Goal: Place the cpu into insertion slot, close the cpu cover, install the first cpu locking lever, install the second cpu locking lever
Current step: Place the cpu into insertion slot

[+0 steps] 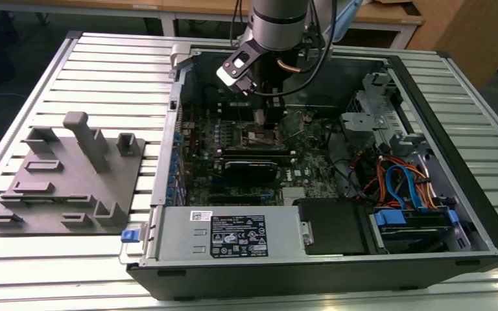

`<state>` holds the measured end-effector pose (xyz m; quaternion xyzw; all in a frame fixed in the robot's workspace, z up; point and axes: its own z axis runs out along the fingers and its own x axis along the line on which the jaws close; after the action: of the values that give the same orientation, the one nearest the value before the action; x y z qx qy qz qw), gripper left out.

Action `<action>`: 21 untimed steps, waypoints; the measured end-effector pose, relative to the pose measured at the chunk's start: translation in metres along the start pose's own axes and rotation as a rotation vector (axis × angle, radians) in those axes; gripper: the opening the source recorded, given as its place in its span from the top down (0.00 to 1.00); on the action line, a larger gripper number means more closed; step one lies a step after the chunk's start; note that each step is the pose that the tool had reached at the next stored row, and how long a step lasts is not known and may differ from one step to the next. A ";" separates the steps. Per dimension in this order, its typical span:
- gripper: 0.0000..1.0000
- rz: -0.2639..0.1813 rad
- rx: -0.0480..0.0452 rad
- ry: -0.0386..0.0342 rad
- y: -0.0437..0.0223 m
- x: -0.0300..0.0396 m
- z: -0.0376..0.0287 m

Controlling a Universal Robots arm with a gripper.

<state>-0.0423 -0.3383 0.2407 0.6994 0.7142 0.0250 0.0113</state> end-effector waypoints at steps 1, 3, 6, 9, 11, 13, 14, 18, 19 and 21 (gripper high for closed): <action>0.46 0.000 0.0000 0.0001 0.0000 0.0000 0.0005; 0.46 0.000 0.0000 0.0000 0.0000 0.0000 0.0006; 0.46 0.000 0.0000 0.0001 0.0000 0.0000 0.0006; 0.46 0.000 0.0000 0.0000 0.0000 0.0000 0.0007; 0.46 0.000 -0.0001 0.0002 0.0000 0.0000 0.0009; 0.46 0.000 -0.0002 0.0003 -0.0005 0.0000 0.0029; 0.46 0.000 0.0000 0.0001 -0.0008 -0.0001 0.0046; 0.46 0.000 0.0009 -0.0009 -0.0017 -0.0002 0.0118; 0.46 0.000 0.0010 -0.0014 -0.0018 -0.0002 0.0136; 0.46 0.000 0.0011 -0.0019 -0.0021 -0.0003 0.0172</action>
<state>-0.0434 -0.3383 0.2234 0.6994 0.7143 0.0239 0.0116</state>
